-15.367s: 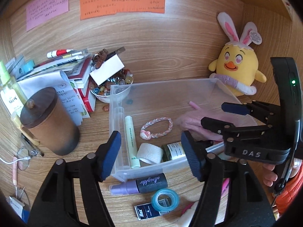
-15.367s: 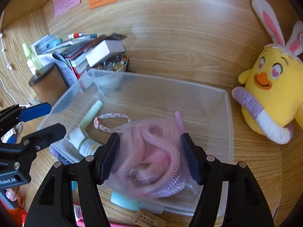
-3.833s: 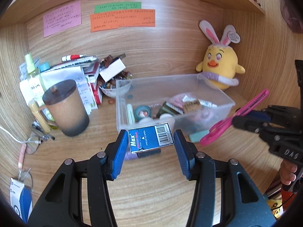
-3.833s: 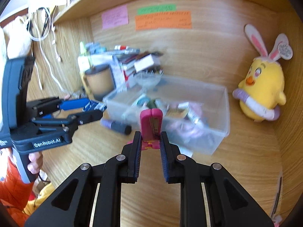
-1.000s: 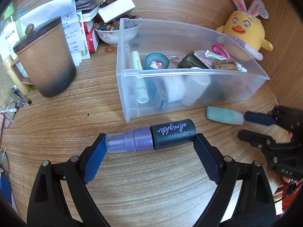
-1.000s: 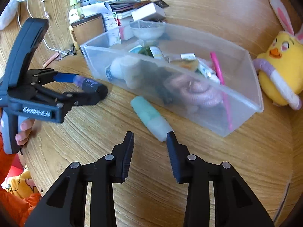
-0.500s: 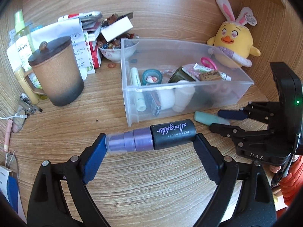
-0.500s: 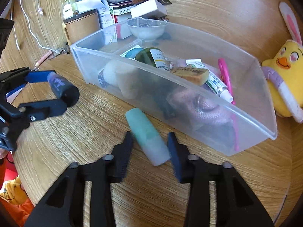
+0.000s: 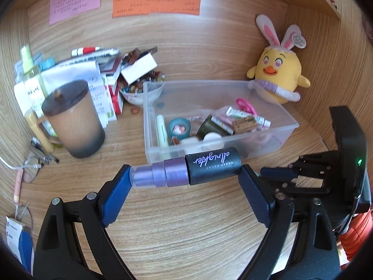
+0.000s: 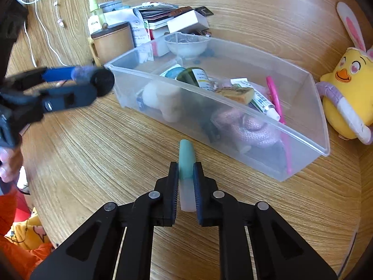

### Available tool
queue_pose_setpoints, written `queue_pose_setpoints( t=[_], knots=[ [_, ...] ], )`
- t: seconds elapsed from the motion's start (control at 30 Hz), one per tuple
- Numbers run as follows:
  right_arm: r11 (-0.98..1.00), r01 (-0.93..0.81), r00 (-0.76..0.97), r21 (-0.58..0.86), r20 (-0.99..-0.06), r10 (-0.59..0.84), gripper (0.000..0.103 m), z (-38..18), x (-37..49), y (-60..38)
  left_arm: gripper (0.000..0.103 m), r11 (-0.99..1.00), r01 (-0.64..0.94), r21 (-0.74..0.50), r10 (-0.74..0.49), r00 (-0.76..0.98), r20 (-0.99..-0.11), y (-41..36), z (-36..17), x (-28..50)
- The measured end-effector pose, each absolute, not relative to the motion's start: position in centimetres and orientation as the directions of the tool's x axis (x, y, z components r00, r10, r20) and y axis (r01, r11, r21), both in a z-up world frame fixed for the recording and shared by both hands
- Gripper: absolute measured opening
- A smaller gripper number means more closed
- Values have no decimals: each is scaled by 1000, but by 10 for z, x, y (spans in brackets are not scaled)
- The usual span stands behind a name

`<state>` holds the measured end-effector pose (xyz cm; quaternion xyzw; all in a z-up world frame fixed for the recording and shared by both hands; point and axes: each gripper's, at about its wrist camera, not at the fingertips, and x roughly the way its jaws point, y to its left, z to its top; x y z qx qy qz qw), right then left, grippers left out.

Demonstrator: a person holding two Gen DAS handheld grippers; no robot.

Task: Organize objects
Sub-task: 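Grasp the purple-black spray bottle with the left tool while the right tool grasps the mint-green tube, then drop the spray bottle and mint-green tube into the clear box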

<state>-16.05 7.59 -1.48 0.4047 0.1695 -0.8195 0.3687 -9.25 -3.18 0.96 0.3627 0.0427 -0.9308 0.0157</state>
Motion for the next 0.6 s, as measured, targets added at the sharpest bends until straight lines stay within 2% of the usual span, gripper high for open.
queue_pose_setpoints(
  t=[0.23, 0.6],
  knots=[
    [-668, 744, -406, -10, -801, -441, 17, -20, -165, 68, 91, -997, 65, -30, -30, -762, -647, -26, 23, -109],
    [-674, 739, -404, -14, -809, -426, 19, -28, -166, 67, 91, -994, 87, -60, -20, -715, -699, -35, 13, -154]
  ],
)
